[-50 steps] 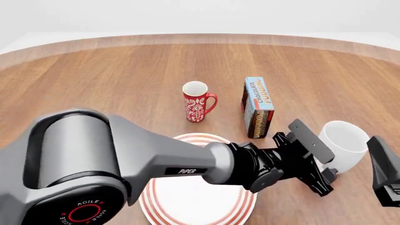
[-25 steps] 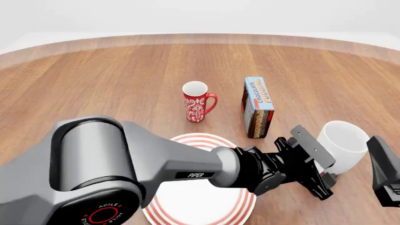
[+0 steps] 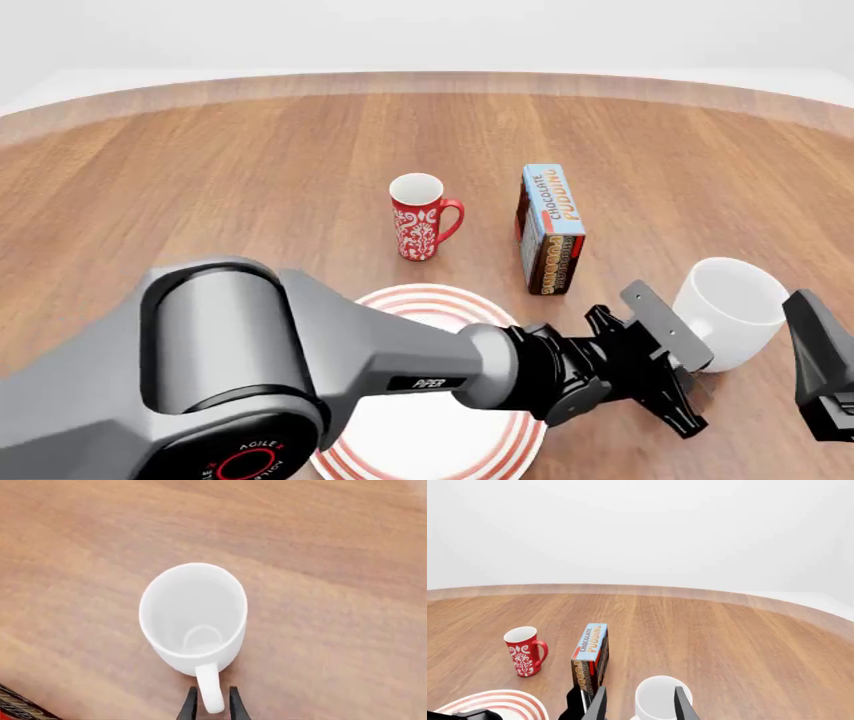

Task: Pick up the white mug and put it on the plate, and put the chocolate pudding to the right of the plate.

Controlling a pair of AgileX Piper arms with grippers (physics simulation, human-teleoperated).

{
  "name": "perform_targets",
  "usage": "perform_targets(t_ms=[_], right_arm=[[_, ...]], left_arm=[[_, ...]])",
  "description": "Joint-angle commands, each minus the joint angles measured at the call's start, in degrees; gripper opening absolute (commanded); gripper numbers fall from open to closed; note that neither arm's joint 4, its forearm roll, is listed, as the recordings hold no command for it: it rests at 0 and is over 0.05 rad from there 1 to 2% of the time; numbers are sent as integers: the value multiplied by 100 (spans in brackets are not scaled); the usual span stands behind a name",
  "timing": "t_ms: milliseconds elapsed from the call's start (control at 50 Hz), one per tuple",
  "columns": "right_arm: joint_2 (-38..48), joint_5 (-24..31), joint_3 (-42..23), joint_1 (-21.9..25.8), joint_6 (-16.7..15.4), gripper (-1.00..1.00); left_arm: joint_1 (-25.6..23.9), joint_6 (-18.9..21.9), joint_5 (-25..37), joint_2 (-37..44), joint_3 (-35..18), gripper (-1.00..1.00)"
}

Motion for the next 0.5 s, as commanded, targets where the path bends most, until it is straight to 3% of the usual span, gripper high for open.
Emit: perform_targets(t_ms=[20, 500], right_arm=[[0, -1, 0, 0, 0, 100], [0, 0, 0, 2, -3, 100]], left_arm=[[7, 0, 4, 21, -7, -100], [115, 137, -137, -260, 222, -100]])
